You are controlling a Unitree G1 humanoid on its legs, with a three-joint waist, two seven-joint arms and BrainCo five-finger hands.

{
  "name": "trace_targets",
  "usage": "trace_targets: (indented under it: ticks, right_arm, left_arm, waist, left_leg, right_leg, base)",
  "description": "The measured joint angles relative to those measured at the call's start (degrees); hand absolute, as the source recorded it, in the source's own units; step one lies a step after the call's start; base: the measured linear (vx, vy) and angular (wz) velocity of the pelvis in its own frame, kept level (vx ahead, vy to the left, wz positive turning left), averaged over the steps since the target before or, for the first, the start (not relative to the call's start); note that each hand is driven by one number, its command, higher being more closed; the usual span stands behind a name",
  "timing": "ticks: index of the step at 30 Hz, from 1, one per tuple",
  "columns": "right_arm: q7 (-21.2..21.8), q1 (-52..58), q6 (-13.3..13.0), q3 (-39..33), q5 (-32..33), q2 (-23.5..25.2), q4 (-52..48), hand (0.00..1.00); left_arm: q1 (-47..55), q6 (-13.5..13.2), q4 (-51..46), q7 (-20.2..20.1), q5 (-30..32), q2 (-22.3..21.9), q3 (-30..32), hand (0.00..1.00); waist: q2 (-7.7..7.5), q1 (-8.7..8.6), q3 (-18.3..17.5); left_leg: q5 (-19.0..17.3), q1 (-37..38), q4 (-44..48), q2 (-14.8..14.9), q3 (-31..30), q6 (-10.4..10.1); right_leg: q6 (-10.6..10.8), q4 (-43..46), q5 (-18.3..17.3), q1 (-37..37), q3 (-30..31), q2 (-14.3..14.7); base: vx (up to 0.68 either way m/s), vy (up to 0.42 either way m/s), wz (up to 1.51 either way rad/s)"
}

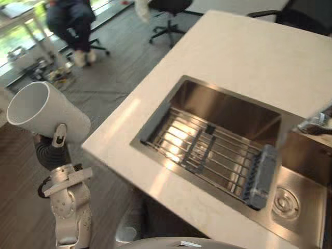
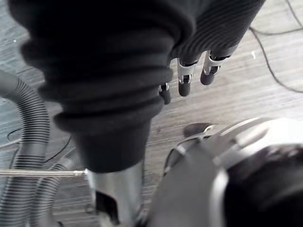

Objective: Walk over to the sink, pick up the cup, carry it to the dishwasher, place the cup inside the dishwasher, then close the dishwasher door

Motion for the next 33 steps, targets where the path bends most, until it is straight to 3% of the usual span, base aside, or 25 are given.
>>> trace_targets:
  ticks: [2, 3, 6, 8, 9, 10, 11, 13, 14, 15, 16, 17, 18, 19, 20, 21, 22, 23, 24, 25, 26, 27, 28, 29, 33]
  right_arm:
    - [-0.3, 0.2, 0.2, -1.6, 1.3, 0.3, 1.0, 0.00]
    - [-0.6, 0.3, 0.7, -1.6, 2.5, 0.4, 0.6, 0.00]
    - [-0.7, 2.6, 1.4, -1.5, 3.4, 0.2, -2.0, 0.00]
    - [-0.9, 4.3, 2.4, -1.6, 4.5, -0.2, -4.7, 0.00]
    - [-1.1, 4.3, 3.0, -1.6, 4.9, -0.8, -5.4, 0.00]
    - [-1.2, 5.1, 4.3, -1.6, 5.3, -0.9, -6.7, 0.00]
    - [-1.4, 5.1, 4.9, -1.4, 5.4, -1.7, -7.6, 0.00]
    - [-2.0, 2.3, 6.5, -0.8, 5.4, -1.9, -8.7, 0.00]
    - [-2.0, 1.1, 7.3, -0.2, 5.4, -1.4, -10.0, 0.00]
    - [-2.0, 0.6, 7.5, 0.5, 5.3, -1.3, -10.6, 0.00]
    - [-1.9, 0.2, 7.8, 2.3, 4.8, -0.9, -10.9, 0.00]
    - [-1.8, 0.3, 8.5, 4.2, 4.2, -0.4, -10.8, 0.00]
    - [-1.7, 0.1, 8.6, 4.6, 3.6, -0.8, -10.7, 0.00]
    - [-1.1, 0.0, 8.4, 4.5, 2.7, -1.9, -11.5, 0.00]
    - [-1.0, -0.4, 8.5, 3.0, 2.4, -2.4, -11.5, 0.00]
    - [-1.0, -0.5, 8.4, 2.5, 2.4, -2.4, -11.2, 0.00]
    - [-0.9, -0.4, 8.0, 0.8, 3.0, -2.2, -10.6, 0.00]
    - [-1.0, -0.4, 7.1, 0.4, 4.0, -1.1, -10.6, 0.00]
    - [-0.9, -0.4, 6.7, 0.8, 4.4, -0.8, -10.5, 0.00]
    - [-0.9, -0.6, 6.5, 1.2, 4.8, 0.4, -10.3, 0.00]
    - [-0.9, -0.7, 6.1, 1.7, 4.8, 1.1, -10.0, 0.00]
    - [-0.6, -1.1, 5.5, 3.1, 4.7, 2.4, -8.8, 0.00]
    - [-0.4, -1.1, 5.5, 3.1, 4.7, 2.4, -8.5, 0.00]
    - [3.2, -2.0, 5.7, 9.4, 2.5, 1.3, -8.4, 0.00]
    - [3.2, -2.1, 5.7, 9.4, 2.5, 1.4, -8.4, 0.00]
  left_arm:
    - [0.1, -0.2, -1.1, -1.3, -0.6, 0.0, -0.9, 1.00]
    - [0.2, -1.2, -1.7, -3.0, -0.5, 0.0, -1.5, 1.00]
    - [-0.6, -2.1, -1.9, -6.3, -0.4, -0.5, -5.8, 1.00]
    - [-0.9, -2.1, -1.3, -8.0, -0.5, -2.2, -8.3, 1.00]
    - [-1.4, -2.1, -0.4, -8.4, -0.5, -2.7, -8.9, 1.00]
    - [-2.1, -2.1, 1.6, -8.6, -0.5, -2.9, -10.3, 1.00]
    - [-2.2, -2.1, 3.5, -8.7, -0.9, -3.2, -11.4, 1.00]
    - [-3.3, -2.5, 5.2, -9.0, -2.5, -2.5, -10.7, 1.00]
    - [-4.0, -2.6, 7.1, -9.4, -3.0, -2.4, -10.8, 1.00]
    - [-4.1, -2.5, 8.0, -9.6, -3.2, -2.4, -11.0, 1.00]
    - [-3.8, -2.4, 9.4, -9.9, -3.3, -1.8, -12.1, 1.00]
    - [-3.4, -2.2, 10.1, -10.0, -3.3, -0.7, -13.4, 1.00]
    - [-2.9, -2.1, 10.7, -10.0, -3.3, -1.2, -14.4, 1.00]
    - [-2.8, -2.1, 10.9, -9.8, -3.2, -1.5, -17.3, 1.00]
    - [-3.9, -2.1, 10.9, -9.9, -3.1, -0.9, -20.5, 1.00]
    - [-4.8, -2.2, 11.1, -10.3, -3.0, -0.8, -21.8, 1.00]
    - [-6.0, -2.5, 12.2, -10.9, -3.0, -1.0, -23.9, 1.00]
    - [-6.9, -3.7, 14.1, -11.6, -3.1, -0.3, -25.0, 1.00]
    - [-7.6, -4.0, 15.1, -11.8, -3.1, -0.1, -25.3, 1.00]
    - [-8.9, -4.2, 16.6, -11.8, -3.1, 0.6, -25.6, 1.00]
    - [-9.0, -4.3, 16.7, -11.7, -3.1, 1.3, -25.6, 1.00]
    - [-9.4, -4.4, 18.1, -11.5, -2.4, 2.8, -25.9, 1.00]
    - [-9.3, -4.2, 18.9, -10.8, -2.0, 2.9, -26.4, 1.00]
    - [-9.7, -0.9, 18.3, -7.9, 0.8, 7.0, -27.1, 1.00]
    - [-9.7, -0.9, 18.3, -7.9, 0.8, 7.0, -27.1, 1.00]
  waist:
    - [0.07, 0.19, 0.0]
    - [-0.14, -0.03, 0.0]
    - [0.79, -2.17, -3.2]
    - [2.66, -3.57, -5.6]
    - [3.10, -3.49, -6.1]
    - [2.69, -3.48, -7.1]
    - [2.92, -3.63, -7.6]
    - [3.79, -3.36, -7.6]
    - [3.78, -3.32, -7.6]
    - [3.61, -3.36, -7.5]
    - [1.76, -3.51, -7.4]
    - [-0.94, -3.73, -7.7]
    - [-0.30, -3.30, -8.5]
    - [2.14, -3.21, -8.7]
    - [3.09, -3.93, -9.1]
    - [3.30, -4.00, -8.9]
    - [3.41, -4.23, -8.7]
    - [3.20, -4.93, -8.4]
    - [2.50, -5.27, -8.0]
    - [0.29, -5.23, -6.9]
    - [-1.15, -5.28, -6.4]
    - [-4.77, -5.40, -6.1]
    - [-4.06, -5.19, -6.3]
    - [-4.90, -6.65, -9.4]
    - [-4.92, -6.78, -9.4]
  left_leg:
    - [-8.3, 0.1, 11.3, 3.1, 12.9, 8.3]
    - [-12.3, 3.5, 16.4, 5.1, 20.3, 9.2]
    - [-14.4, 11.6, 18.1, 11.7, 29.6, 8.1]
    - [-10.2, 12.9, 11.7, 14.2, 32.7, 6.2]
    - [-10.5, 12.1, 10.1, 12.6, 33.4, 6.4]
    - [-10.3, 12.3, 6.6, 9.7, 34.8, 7.0]
    - [-10.2, 13.2, 1.8, 7.1, 33.1, 7.4]
    - [-8.9, 13.4, -5.2, 6.8, 28.3, 5.4]
    - [-6.9, 14.5, -8.9, 6.6, 27.4, 2.3]
    - [-6.5, 15.7, -10.4, 6.2, 27.4, 1.5]
    - [-6.7, 18.6, -12.3, 4.2, 26.3, 0.1]
    - [-7.8, 20.3, -12.5, 2.1, 23.9, -1.1]
    - [-8.2, 20.5, -12.2, 2.7, 22.9, -1.2]
    - [-8.5, 19.3, -11.4, 4.0, 20.7, -1.2]
    - [-7.8, 17.2, -11.0, 3.4, 17.2, -0.6]
    - [-7.3, 16.9, -11.6, 2.9, 15.0, 0.0]
    - [-6.2, 16.6, -12.1, 2.6, 10.8, 0.8]
    - [-5.6, 15.8, -11.9, 3.2, 6.8, 1.0]
    - [-5.2, 15.4, -11.9, 3.3, 4.8, 0.8]
    - [-4.7, 15.3, -11.9, 2.6, 1.7, 0.5]
    - [-4.5, 15.3, -11.8, 1.7, 0.4, 0.1]
    - [-4.2, 16.2, -12.0, 0.0, -2.0, -0.8]
    - [-3.8, 16.8, -12.7, 0.8, -2.3, -1.5]
    - [0.6, 20.4, -20.7, -2.6, -3.7, 0.6]
    - [0.5, 20.4, -20.6, -2.7, -3.6, 0.5]
  right_leg:
    - [-0.4, 1.5, -0.3, -0.5, -5.4, -1.3]
    - [-0.3, 2.5, -0.2, -0.3, -8.6, -2.8]
    - [-0.4, 5.3, -0.3, -0.3, -20.2, -5.7]
    - [0.5, 8.8, -0.1, -0.2, -27.8, -7.1]
    - [0.7, 10.3, 0.4, -0.1, -29.3, -8.5]
    - [-0.3, 17.0, 0.9, 0.4, -31.2, -12.9]
    - [-1.8, 26.3, -2.4, -0.3, -32.8, -17.3]
    - [-0.1, 27.8, -6.6, -6.6, -31.7, -13.7]
    - [-2.4, 23.9, -6.1, -10.9, -32.1, -10.5]
    - [-3.6, 19.9, -5.2, -12.1, -32.3, -8.8]
    - [-6.5, 12.0, 0.6, -13.3, -31.7, -7.1]
    - [-10.1, 8.7, 5.8, -12.9, -30.0, -8.2]
    - [-9.2, 9.0, 6.9, -12.4, -27.7, -8.0]
    - [-10.0, 11.0, 9.7, -13.6, -17.1, -8.0]
    - [-10.6, 12.2, 11.0, -16.1, -3.2, -7.8]
    - [-10.6, 13.6, 11.0, -17.1, 3.3, -7.9]
    - [-8.5, 15.7, 9.1, -19.1, 15.2, -7.3]
    - [-3.0, 12.0, 3.7, -18.5, 29.0, -2.4]
    - [-2.3, 10.0, 2.6, -18.0, 34.4, -0.1]
    - [-1.7, 6.8, 2.3, -17.2, 42.0, 2.8]
    - [-1.8, 5.3, 3.6, -16.6, 44.3, 3.3]
    - [1.0, 5.6, 5.7, -15.6, 45.6, 2.5]
    - [0.6, 5.6, 5.8, -15.3, 45.0, 3.1]
    - [2.0, -2.4, 8.8, -10.9, 43.3, 0.7]
    - [2.4, -3.2, 9.6, -10.1, 43.3, 0.6]
  base:
    - [-0.19, 0.025, 1.75]
    - [-0.10, 0.010, 1.40]
    - [-0.03, 0.072, 1.93]
    - [0.03, 0.162, 2.32]
    - [0.02, 0.264, 2.58]
    - [0.03, 0.337, 2.29]
    - [0.03, 0.338, 2.11]
    - [-0.04, 0.191, 1.26]
    - [-0.06, 0.071, 0.84]
    - [0.00, -0.010, 0.76]
    - [0.01, -0.072, 0.86]
    - [0.03, -0.090, 0.81]
    - [0.03, -0.029, 0.93]
    - [0.02, 0.064, 1.23]
    - [0.01, 0.086, 1.53]
    - [0.02, 0.036, 1.81]
    - [0.01, -0.053, 1.78]
    - [-0.01, -0.094, 1.77]
    - [-0.05, -0.131, 1.66]
    - [-0.05, -0.118, 1.20]
    - [-0.05, -0.207, 1.31]
    - [0.00, -0.188, 0.82]
    - [0.01, -0.154, 0.58]
    - [0.03, -0.038, 0.10]
    - [0.00, 0.000, 0.00]
